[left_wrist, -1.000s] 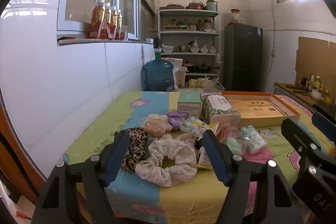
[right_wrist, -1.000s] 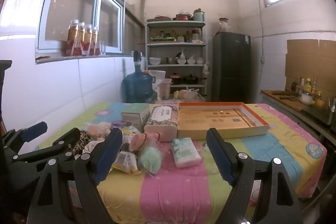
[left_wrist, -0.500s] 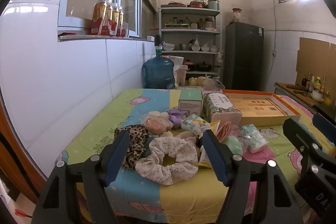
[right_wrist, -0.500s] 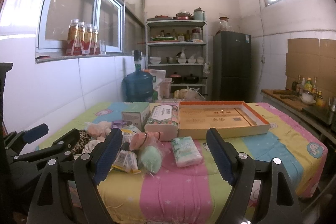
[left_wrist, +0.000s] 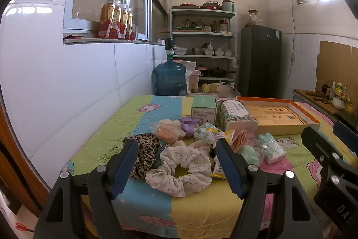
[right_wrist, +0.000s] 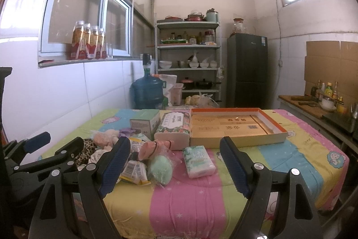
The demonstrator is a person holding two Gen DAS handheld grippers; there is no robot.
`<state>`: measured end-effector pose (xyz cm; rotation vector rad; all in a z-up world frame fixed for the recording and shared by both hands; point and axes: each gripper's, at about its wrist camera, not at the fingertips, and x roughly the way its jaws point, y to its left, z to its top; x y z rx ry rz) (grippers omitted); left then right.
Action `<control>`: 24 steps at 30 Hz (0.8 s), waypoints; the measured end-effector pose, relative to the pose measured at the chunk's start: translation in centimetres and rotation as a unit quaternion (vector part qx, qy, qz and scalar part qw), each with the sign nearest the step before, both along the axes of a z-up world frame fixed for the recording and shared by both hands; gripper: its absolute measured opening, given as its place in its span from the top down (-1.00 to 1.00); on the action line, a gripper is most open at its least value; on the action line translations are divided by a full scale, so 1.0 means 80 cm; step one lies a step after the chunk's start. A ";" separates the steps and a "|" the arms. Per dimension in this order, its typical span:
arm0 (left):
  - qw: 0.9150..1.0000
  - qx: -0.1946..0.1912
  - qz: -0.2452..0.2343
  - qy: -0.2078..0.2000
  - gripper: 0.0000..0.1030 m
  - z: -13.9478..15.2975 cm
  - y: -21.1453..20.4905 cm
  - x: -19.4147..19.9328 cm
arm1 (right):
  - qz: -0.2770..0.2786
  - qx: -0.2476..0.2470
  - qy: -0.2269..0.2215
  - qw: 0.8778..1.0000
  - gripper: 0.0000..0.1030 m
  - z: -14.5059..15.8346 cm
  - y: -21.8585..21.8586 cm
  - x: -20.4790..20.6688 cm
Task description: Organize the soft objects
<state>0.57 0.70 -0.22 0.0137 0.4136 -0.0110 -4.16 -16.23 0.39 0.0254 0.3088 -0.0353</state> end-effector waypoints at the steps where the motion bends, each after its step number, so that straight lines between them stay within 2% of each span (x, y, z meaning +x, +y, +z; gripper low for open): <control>1: 1.000 0.000 0.000 0.000 -0.40 0.000 0.000 0.000 | 0.000 0.001 0.000 1.000 -0.62 0.000 -0.001 -0.002; 24: 1.000 0.000 0.000 0.000 -0.40 0.000 -0.001 -0.001 | 0.002 0.001 0.001 1.000 -0.62 -0.003 0.007 -0.001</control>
